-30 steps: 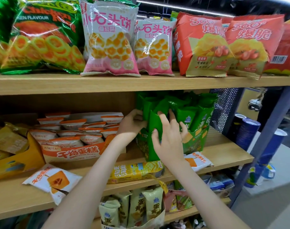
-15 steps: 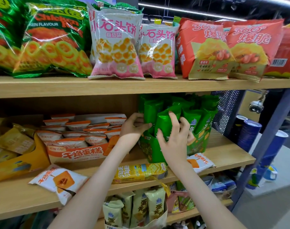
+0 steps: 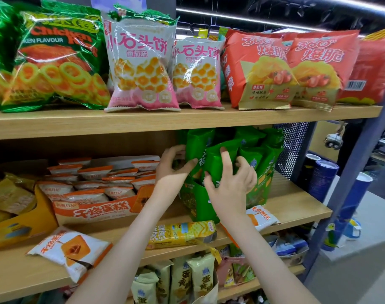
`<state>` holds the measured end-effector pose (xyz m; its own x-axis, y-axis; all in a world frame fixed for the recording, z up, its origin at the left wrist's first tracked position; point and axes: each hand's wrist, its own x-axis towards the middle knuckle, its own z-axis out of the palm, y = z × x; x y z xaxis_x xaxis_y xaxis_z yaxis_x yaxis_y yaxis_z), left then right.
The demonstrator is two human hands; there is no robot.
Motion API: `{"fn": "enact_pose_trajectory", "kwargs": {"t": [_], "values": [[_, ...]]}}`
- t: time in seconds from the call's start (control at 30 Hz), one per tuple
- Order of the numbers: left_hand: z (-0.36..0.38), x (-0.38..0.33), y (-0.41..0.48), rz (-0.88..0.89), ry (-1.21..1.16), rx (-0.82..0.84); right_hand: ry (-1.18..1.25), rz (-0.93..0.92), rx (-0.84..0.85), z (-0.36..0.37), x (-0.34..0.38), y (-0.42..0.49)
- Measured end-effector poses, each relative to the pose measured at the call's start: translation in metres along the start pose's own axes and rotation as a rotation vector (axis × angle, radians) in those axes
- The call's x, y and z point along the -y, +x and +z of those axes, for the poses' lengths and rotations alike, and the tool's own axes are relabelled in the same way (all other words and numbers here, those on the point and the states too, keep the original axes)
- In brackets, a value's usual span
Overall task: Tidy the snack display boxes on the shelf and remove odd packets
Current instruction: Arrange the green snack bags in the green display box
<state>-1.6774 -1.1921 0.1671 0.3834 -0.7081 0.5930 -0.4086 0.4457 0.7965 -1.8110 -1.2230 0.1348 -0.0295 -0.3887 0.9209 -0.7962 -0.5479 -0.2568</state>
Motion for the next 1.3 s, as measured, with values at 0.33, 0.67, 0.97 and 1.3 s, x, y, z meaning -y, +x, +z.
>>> {"fn": "enact_pose_trajectory", "kwargs": {"t": [0.33,0.67,0.97,1.3], "values": [[-0.003,0.001,0.009,-0.034,-0.057,0.012,0.026,0.001,0.115,0.008,-0.005,-0.001],[0.005,0.001,0.011,-0.016,-0.125,-0.063,0.057,-0.049,0.09,0.011,-0.011,-0.004],[0.005,-0.005,0.009,-0.105,-0.096,-0.049,0.093,-0.053,0.119,0.008,-0.015,-0.005],[-0.005,-0.001,0.006,-0.187,0.639,0.367,0.014,-0.025,0.274,0.002,-0.014,-0.009]]}}
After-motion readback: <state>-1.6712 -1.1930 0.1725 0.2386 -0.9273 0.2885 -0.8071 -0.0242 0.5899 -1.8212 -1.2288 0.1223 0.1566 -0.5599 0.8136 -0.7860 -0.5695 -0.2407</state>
